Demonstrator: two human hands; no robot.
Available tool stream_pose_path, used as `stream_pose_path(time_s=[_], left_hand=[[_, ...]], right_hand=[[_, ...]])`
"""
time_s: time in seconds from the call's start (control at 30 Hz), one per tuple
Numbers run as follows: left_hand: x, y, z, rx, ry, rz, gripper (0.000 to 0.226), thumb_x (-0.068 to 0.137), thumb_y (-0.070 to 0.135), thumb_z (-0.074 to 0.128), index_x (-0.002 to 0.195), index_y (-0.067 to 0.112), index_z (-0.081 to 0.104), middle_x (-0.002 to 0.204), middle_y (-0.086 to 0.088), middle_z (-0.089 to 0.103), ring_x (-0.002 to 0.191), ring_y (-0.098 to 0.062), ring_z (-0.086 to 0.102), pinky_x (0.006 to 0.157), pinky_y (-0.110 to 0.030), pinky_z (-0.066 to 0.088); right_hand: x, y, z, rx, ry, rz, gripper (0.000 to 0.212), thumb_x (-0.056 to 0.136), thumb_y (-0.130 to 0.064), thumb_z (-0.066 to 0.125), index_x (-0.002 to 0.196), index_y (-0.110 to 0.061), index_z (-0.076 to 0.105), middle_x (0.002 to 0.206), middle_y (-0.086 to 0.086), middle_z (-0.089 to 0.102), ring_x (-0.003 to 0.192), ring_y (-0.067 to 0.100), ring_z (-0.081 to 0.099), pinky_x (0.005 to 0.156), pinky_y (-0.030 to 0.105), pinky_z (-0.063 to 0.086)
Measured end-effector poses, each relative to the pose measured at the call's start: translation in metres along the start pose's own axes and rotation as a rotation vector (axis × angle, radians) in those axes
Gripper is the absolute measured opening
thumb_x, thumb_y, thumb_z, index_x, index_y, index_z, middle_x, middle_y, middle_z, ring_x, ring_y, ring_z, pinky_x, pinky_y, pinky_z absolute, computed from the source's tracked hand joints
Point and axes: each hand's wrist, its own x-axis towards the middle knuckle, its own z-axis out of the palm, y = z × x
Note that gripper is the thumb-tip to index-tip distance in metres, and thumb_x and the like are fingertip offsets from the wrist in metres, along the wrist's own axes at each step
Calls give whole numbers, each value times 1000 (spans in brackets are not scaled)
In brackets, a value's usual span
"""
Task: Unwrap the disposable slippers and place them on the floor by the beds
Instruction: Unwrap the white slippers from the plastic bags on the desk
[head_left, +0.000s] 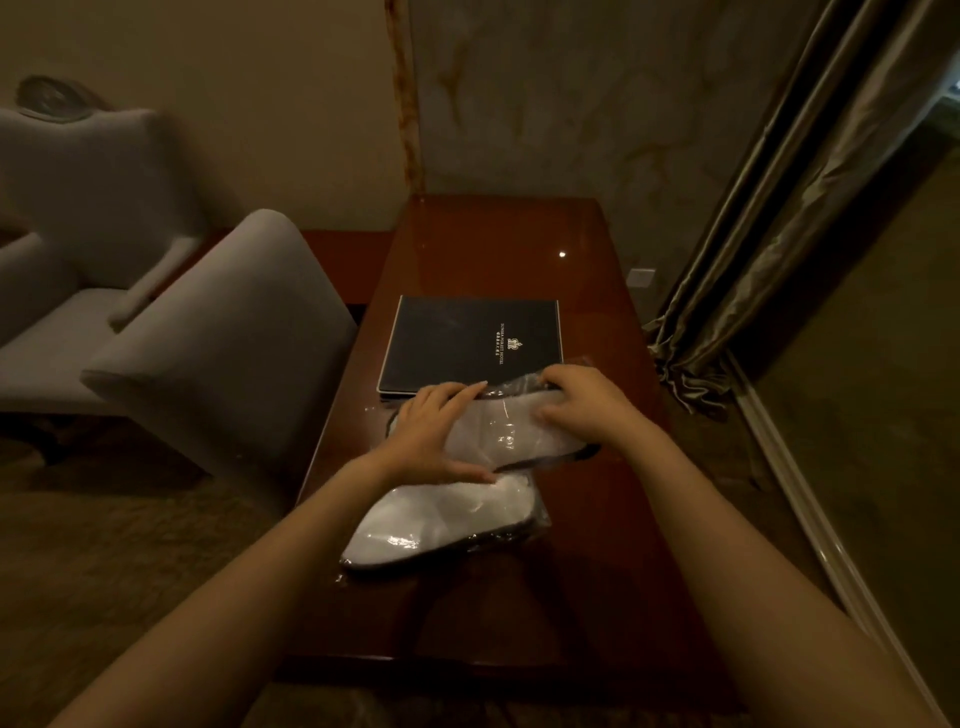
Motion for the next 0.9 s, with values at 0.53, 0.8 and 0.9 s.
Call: stream_pose_path(time_s=[0.53,0.8,0.9], left_hand=[[57,-12,-18,210,386,34,25,91,28,54,109,23,70,105,0,73,98,-20,62,79,-34,47],[69,-20,-2,295,321,30,25,90,29,55,108,19,69,102,-2,73,96,-21,59,75,-34,45],[73,-18,0,228,322,26,22,88,25,59,106,16,68,103,-3,70,97,-21,61,76,-30,45]], right_hand=[[-17,26,-3,-168,401,-103,21,83,-8,54,101,-16,59,100,2,60,94,21,53,78,37,46],[-19,26,-8,-264,477,-147,29,79,-3,56,102,-20,62,99,-1,62,93,20,51,72,29,35],[-20,26,-11,-225,488,-116,28,79,-2,55,100,-20,63,97,-2,62,91,19,51,71,31,41]])
